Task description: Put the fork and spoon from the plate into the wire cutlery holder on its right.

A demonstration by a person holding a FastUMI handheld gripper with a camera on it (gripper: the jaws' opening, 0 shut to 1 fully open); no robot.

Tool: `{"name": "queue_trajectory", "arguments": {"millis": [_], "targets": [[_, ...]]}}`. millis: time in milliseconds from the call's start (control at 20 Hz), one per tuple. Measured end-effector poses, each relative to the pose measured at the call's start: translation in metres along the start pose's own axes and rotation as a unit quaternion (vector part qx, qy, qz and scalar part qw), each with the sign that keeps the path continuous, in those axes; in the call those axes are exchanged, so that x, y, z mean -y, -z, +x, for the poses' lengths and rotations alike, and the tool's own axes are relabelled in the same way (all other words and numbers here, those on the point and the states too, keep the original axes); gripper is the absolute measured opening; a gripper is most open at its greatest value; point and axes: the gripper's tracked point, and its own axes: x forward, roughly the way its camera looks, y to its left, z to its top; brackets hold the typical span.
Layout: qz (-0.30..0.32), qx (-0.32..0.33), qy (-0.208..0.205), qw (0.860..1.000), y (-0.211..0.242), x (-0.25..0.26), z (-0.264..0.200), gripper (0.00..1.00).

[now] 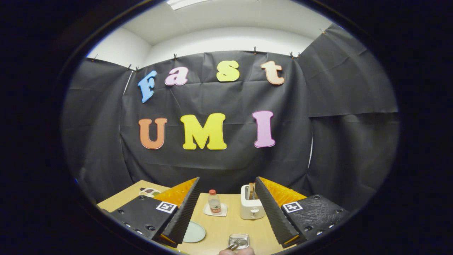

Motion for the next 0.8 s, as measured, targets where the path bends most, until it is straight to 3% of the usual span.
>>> {"name": "queue_trajectory", "arguments": {"millis": [800], "targets": [[0.013, 0.01, 0.05, 0.999, -0.003, 0.011, -0.018, 0.94]]}}
